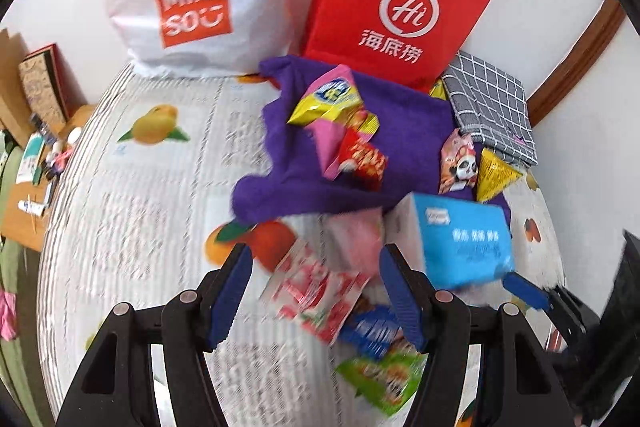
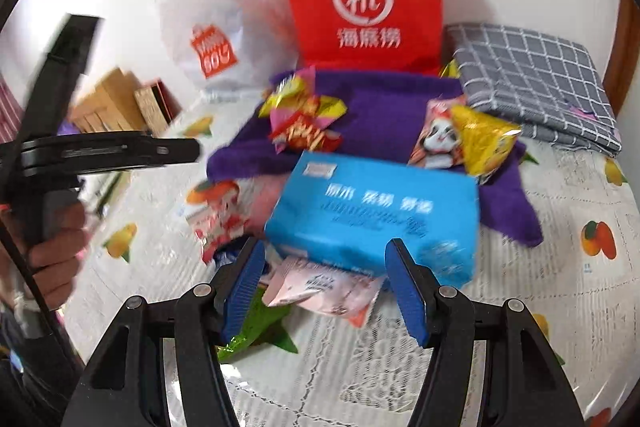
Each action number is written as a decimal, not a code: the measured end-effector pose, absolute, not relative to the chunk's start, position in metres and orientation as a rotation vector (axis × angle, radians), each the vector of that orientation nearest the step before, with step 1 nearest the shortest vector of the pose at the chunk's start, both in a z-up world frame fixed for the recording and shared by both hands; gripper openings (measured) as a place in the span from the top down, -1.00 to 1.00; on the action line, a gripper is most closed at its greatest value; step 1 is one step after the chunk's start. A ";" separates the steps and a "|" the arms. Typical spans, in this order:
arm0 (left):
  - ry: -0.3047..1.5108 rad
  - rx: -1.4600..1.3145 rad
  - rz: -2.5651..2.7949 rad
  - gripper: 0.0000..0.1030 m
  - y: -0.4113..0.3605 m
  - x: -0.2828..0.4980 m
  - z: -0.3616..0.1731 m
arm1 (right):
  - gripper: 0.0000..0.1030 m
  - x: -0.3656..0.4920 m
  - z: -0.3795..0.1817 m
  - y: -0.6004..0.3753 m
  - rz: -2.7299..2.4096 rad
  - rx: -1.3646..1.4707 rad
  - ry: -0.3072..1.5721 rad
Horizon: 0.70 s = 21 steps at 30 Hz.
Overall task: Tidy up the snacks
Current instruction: 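Grasp the pink wrapper with the right tool while the left tool grasps the green snack bag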
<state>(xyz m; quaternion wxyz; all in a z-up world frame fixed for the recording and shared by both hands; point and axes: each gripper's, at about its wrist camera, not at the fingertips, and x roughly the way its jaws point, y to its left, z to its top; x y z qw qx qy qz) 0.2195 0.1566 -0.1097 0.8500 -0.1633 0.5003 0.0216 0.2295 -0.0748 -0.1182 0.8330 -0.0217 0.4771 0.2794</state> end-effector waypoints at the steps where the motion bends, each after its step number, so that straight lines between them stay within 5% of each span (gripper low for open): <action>1: 1.054 -0.349 0.047 -0.24 0.159 0.216 -0.111 | -0.21 0.230 -0.122 -0.070 0.587 -0.058 1.029; 14: 1.072 -0.406 0.052 -0.24 0.180 0.170 -0.137 | -0.08 0.205 -0.170 -0.083 0.538 -0.078 1.145; 21: 1.097 -0.403 0.053 -0.24 0.177 0.155 -0.149 | -0.45 0.208 -0.178 -0.080 0.527 0.002 1.089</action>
